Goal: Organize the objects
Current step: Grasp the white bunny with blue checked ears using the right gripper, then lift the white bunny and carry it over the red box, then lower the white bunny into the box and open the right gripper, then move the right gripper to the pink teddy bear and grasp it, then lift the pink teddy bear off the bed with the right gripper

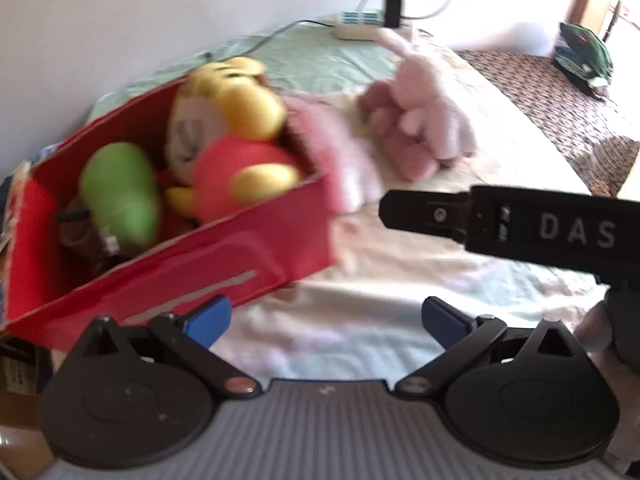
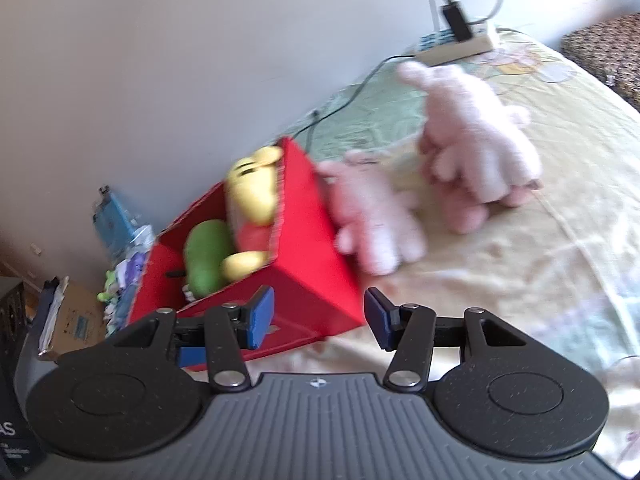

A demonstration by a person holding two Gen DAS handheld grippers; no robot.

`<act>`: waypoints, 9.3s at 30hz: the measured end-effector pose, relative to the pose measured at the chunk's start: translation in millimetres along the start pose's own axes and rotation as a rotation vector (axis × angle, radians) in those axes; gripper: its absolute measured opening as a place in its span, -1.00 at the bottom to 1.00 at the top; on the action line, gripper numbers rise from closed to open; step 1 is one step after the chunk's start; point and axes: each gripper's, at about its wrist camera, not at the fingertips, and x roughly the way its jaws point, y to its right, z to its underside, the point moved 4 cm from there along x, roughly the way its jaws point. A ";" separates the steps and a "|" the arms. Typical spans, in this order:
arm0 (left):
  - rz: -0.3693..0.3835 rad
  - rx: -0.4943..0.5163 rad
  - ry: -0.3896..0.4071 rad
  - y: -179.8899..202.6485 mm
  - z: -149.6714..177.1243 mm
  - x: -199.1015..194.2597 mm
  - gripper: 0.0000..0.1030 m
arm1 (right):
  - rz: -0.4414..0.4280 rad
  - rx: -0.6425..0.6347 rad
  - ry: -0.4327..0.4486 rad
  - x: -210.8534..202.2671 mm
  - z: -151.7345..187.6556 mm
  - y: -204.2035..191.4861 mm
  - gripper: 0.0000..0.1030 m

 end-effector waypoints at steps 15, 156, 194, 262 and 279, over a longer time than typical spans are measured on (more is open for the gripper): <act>0.327 0.007 -0.026 81.1 -35.9 46.7 0.98 | 0.101 0.030 0.028 -11.0 -69.1 94.8 0.04; -0.087 -0.132 0.188 -237.1 23.1 -3.2 0.34 | -0.246 -0.359 -0.437 221.6 18.4 -186.8 -0.14; -0.221 -0.147 0.178 -202.5 -0.9 -23.6 0.61 | -0.206 -0.118 -0.162 129.5 -1.8 -128.2 -0.28; 0.082 -0.076 -0.081 80.4 -51.0 102.0 0.84 | 0.152 -0.151 -0.193 97.6 -95.6 138.5 -0.18; 0.009 -0.071 -0.101 71.1 -51.1 111.2 0.84 | 0.138 -0.123 -0.187 90.7 -81.0 146.2 -0.35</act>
